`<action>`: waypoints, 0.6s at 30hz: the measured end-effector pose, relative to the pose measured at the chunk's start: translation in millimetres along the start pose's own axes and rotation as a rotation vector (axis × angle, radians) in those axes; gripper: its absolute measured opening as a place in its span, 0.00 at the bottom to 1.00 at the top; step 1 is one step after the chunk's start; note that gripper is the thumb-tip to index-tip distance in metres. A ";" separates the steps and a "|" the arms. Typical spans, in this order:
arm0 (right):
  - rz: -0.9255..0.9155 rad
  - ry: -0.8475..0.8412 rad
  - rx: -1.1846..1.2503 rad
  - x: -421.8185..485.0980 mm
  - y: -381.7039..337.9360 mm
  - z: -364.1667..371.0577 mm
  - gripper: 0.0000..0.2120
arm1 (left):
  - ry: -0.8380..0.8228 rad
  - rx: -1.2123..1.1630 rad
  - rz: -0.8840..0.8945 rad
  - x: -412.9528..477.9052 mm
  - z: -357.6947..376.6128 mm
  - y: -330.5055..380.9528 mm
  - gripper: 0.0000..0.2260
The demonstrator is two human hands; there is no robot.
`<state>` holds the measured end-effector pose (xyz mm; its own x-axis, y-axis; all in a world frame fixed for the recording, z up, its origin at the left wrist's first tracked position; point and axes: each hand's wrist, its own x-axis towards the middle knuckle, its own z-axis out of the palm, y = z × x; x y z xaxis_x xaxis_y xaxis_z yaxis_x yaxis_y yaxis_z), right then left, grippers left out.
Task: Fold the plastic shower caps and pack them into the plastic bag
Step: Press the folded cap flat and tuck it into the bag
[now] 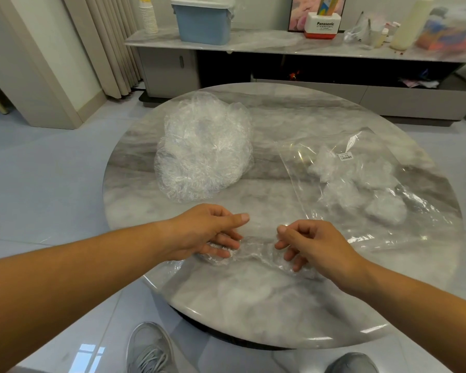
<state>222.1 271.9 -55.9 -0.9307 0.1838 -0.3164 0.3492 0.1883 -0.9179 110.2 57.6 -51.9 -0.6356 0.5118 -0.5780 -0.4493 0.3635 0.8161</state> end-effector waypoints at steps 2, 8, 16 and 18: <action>-0.001 0.003 -0.112 -2.5 2.9 0.0 0.18 | 0.032 -0.012 0.002 2.6 -0.3 -3.1 0.18; 0.029 -0.007 -0.235 -4.1 10.6 1.9 0.25 | 0.179 0.193 0.080 5.9 1.0 -13.4 0.13; -0.115 0.048 -0.212 -8.1 -11.2 1.8 0.08 | 0.240 0.576 0.148 4.4 4.2 -15.7 0.21; -0.285 0.138 -0.415 -9.2 -14.6 1.7 0.06 | 0.238 0.601 0.154 4.3 5.7 -15.8 0.21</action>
<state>225.4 265.8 -40.0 -0.9818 0.1896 -0.0072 0.1237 0.6106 -0.7822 118.1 58.5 -67.3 -0.8170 0.4315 -0.3826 0.0420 0.7062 0.7068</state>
